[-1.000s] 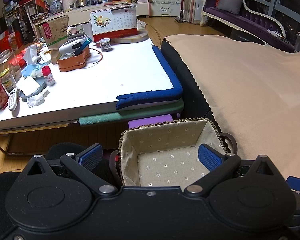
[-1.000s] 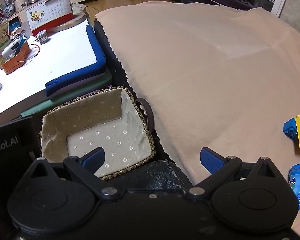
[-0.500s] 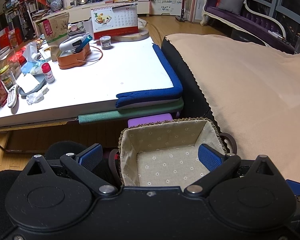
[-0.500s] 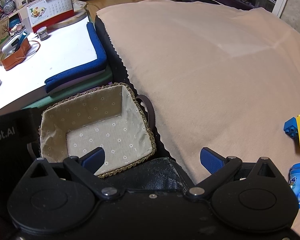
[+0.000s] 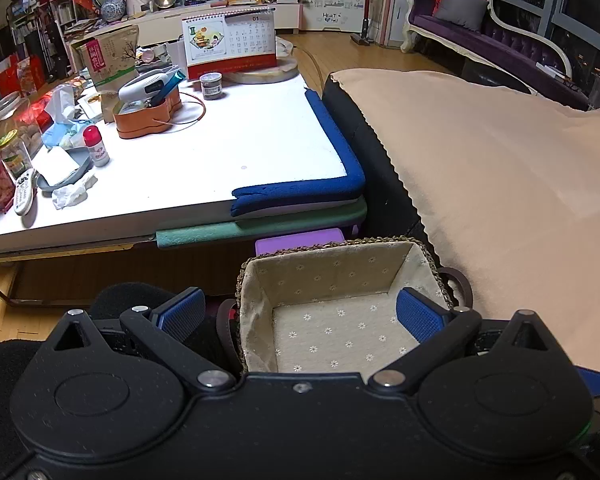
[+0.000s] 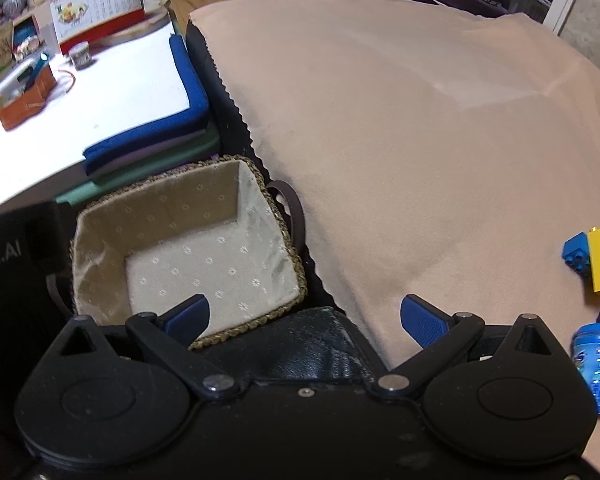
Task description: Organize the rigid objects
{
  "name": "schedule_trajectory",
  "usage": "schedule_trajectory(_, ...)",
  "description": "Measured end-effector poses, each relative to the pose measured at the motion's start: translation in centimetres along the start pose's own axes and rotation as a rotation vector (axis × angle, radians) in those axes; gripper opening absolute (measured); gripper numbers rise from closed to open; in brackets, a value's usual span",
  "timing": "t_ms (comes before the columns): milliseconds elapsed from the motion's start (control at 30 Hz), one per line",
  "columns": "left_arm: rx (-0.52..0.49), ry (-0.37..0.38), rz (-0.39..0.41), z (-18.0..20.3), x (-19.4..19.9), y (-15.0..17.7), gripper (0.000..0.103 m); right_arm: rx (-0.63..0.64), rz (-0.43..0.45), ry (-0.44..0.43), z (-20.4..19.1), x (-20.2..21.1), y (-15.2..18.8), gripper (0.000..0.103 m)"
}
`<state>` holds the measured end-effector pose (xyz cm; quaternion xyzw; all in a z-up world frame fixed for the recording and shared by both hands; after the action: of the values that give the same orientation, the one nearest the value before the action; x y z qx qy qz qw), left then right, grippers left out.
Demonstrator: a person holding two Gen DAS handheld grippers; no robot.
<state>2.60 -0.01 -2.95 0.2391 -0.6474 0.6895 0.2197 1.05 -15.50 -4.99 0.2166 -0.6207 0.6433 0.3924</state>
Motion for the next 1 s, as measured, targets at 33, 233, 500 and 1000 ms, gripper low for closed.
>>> schedule_trajectory(33, 0.001, 0.001, 0.000, 0.0, 0.0, 0.0, 0.099, -0.003, -0.007, 0.005, 0.0, 0.0, 0.1, 0.102)
schedule_trajectory(233, 0.001, 0.009, 0.006, 0.1, 0.1, 0.0, 0.099, -0.041, -0.039, -0.042, 0.2, -0.4, 0.5, 0.102)
schedule_trajectory(500, -0.007, 0.029, 0.003, 0.3, 0.1, 0.1, 0.099, -0.061, 0.048, -0.026, 2.1, 1.9, -0.5, 0.090)
schedule_trajectory(1000, -0.046, 0.042, -0.001, 1.1, 0.1, 0.2, 0.099, -0.262, 0.183, 0.203, 18.3, 8.2, 2.8, 0.079)
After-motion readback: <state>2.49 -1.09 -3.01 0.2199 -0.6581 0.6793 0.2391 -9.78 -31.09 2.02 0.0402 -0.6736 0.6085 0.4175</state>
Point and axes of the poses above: each gripper's, at about its wrist camera, not at the fingertips, and x roughly against the way its jaws point, z to its right, y to its underside, the point moved 4 cm from there along -x, roughly the way its jaws point, and after that the axes turned 12 degrees about z, right-handed, at the moved point
